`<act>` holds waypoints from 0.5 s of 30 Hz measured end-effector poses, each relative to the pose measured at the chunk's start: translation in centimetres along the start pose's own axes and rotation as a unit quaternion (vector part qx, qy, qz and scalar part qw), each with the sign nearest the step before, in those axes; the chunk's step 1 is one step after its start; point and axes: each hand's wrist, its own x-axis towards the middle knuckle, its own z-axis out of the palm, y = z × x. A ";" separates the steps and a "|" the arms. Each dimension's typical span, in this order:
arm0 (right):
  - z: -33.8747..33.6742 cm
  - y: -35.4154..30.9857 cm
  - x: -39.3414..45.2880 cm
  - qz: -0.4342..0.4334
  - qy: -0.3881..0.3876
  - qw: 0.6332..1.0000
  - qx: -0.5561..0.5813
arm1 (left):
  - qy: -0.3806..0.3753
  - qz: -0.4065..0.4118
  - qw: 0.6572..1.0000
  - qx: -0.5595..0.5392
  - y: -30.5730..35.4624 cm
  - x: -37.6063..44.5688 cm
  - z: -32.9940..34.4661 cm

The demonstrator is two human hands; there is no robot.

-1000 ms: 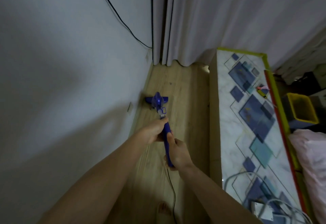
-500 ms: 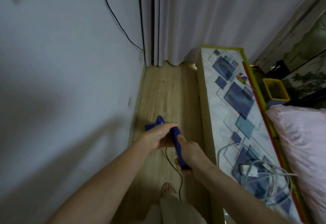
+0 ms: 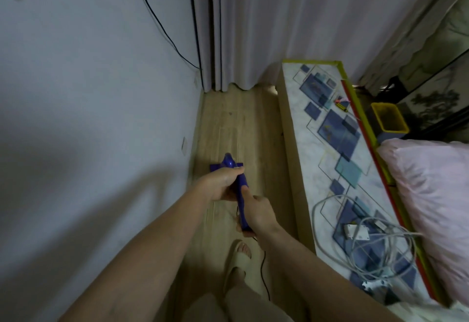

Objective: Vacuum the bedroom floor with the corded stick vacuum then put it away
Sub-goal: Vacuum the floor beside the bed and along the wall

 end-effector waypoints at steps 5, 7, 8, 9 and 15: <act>-2.6 -2.6 5.3 -0.015 -0.013 0.999 -0.032 | 0.017 0.013 0.999 -0.039 3.3 4.2 1.0; -3.1 -4.1 7.8 -0.015 -0.011 0.999 -0.037 | 0.016 0.010 0.999 -0.041 5.5 5.9 0.7; -3.3 -4.9 8.9 -0.016 -0.012 0.999 -0.038 | 0.016 0.007 0.999 -0.044 6.7 6.7 0.5; -3.3 -5.7 10.1 -0.017 -0.015 0.999 -0.037 | 0.018 0.005 0.999 -0.047 7.8 7.4 0.3; -2.2 -10.6 15.3 -0.020 -0.025 0.999 -0.006 | 0.036 -0.003 0.999 -0.037 13.8 11.8 -2.2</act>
